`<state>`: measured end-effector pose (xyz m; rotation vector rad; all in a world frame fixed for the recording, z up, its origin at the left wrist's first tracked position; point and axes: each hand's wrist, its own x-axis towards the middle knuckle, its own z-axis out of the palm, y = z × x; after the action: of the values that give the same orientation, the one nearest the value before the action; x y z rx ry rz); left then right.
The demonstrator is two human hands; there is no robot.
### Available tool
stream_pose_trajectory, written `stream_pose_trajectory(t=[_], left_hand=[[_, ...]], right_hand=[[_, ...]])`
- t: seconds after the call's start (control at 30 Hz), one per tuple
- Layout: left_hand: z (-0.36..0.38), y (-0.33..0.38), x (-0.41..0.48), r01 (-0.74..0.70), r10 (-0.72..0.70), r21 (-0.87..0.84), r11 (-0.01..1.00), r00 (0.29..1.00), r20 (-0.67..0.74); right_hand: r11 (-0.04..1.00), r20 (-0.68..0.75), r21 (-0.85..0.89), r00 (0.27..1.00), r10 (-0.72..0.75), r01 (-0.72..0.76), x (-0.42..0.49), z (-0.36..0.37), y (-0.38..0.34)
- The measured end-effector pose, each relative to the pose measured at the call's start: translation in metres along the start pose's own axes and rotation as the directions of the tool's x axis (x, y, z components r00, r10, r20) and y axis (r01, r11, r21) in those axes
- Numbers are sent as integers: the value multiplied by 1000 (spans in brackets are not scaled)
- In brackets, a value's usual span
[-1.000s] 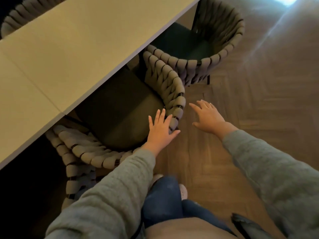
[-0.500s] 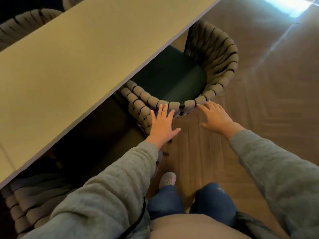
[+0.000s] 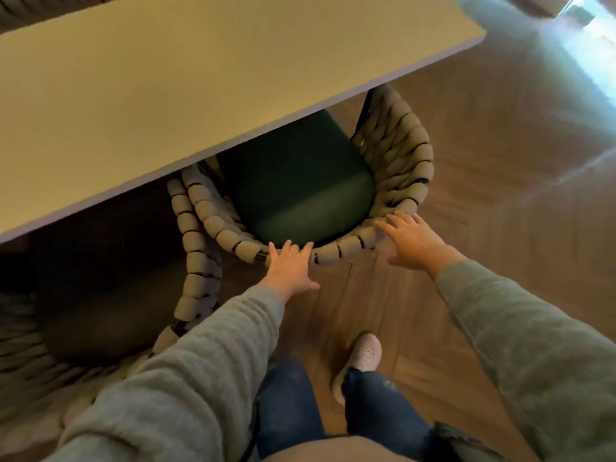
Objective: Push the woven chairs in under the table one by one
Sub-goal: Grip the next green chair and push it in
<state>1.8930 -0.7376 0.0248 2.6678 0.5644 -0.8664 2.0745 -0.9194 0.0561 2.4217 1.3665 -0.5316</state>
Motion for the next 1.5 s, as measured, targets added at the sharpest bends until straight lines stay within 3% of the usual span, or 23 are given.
stream_pose_trajectory(t=[0.13, 0.3, 0.43, 0.7, 0.97, 1.5], left_hand=[[-7, 22, 12, 112, -112, -3, 994, 994, 2], [-11, 34, 27, 201, -202, 25, 979, 973, 112], [-15, 42, 48, 283, -279, -1, 959, 947, 157], [-3, 33, 61, 209, -204, -55, 976, 976, 81], [-12, 42, 50, 222, -218, -65, 973, 974, 62], [22, 135, 31, 248, -244, -27, 968, 963, 112]], right_hand=[[991, 44, -91, 995, -95, 98, 22, -5, 41], [975, 141, -160, 981, -135, 157, 54, -3, 59], [926, 154, -248, 955, -252, 285, 85, -4, 72], [858, 246, -242, 884, -398, 453, 114, -6, 86], [847, 247, -220, 868, -431, 484, 113, 0, 87], [816, 213, -196, 836, -505, 543, 44, 45, 146]])
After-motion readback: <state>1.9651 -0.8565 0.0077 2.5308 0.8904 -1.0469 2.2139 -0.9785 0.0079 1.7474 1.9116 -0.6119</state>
